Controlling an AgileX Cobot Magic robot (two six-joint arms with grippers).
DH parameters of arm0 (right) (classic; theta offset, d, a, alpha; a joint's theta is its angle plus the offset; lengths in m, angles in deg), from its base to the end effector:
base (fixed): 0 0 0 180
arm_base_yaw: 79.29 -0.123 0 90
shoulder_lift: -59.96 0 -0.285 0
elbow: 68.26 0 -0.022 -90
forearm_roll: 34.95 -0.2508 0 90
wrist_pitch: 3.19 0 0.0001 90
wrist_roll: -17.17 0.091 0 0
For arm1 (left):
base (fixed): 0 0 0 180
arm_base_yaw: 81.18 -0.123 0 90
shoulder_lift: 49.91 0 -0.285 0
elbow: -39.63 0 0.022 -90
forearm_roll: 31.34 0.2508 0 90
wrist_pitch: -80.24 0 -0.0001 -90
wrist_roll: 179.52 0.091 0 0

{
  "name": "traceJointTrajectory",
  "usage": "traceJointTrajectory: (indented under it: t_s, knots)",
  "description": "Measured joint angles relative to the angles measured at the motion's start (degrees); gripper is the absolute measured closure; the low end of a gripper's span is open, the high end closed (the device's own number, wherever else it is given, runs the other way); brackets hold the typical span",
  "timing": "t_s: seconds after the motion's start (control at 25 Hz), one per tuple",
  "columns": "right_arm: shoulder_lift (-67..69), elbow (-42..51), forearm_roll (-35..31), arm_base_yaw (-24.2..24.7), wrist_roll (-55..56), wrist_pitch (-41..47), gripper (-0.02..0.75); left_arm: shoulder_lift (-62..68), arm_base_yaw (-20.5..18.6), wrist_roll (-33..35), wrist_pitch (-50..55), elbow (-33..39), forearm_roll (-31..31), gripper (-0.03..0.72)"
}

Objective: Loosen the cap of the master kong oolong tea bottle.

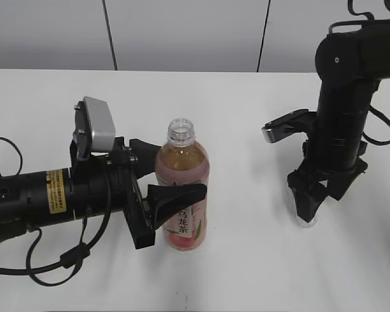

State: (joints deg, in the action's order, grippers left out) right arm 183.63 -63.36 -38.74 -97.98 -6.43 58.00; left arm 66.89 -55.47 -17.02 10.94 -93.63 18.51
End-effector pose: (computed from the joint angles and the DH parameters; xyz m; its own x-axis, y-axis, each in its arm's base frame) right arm 0.3321 0.1179 0.1315 -0.7519 -0.6452 0.1354 -0.6348 0.7640 0.1156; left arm 0.2262 -0.1811 0.1277 -0.1310 0.1339 -0.9823 0.9445 0.3179 -0.0826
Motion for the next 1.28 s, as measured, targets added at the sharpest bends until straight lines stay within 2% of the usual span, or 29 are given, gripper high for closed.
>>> traceJointTrajectory:
  t_s: [0.08,0.24,0.6,1.16,1.28]
  knots:
    - [-1.14,0.00,0.52,0.00,2.14,2.72,0.127,0.00,0.00,0.00,0.00,0.00,0.00,0.228]
    - [-6.63,0.00,0.94,0.00,5.85,7.47,0.206,0.00,0.00,0.00,0.02,0.00,0.00,0.228]
    - [-32.71,3.44,0.93,0.00,12.18,8.63,0.223,0.00,0.00,0.00,0.07,0.00,0.00,0.228]
    - [-84.69,29.81,0.93,0.00,14.04,6.71,0.224,0.00,0.00,0.00,0.22,0.00,-0.22,0.228]
    - [-93.19,34.61,0.93,0.00,14.04,5.65,0.224,0.00,0.00,-0.05,0.22,0.00,-0.89,0.201]
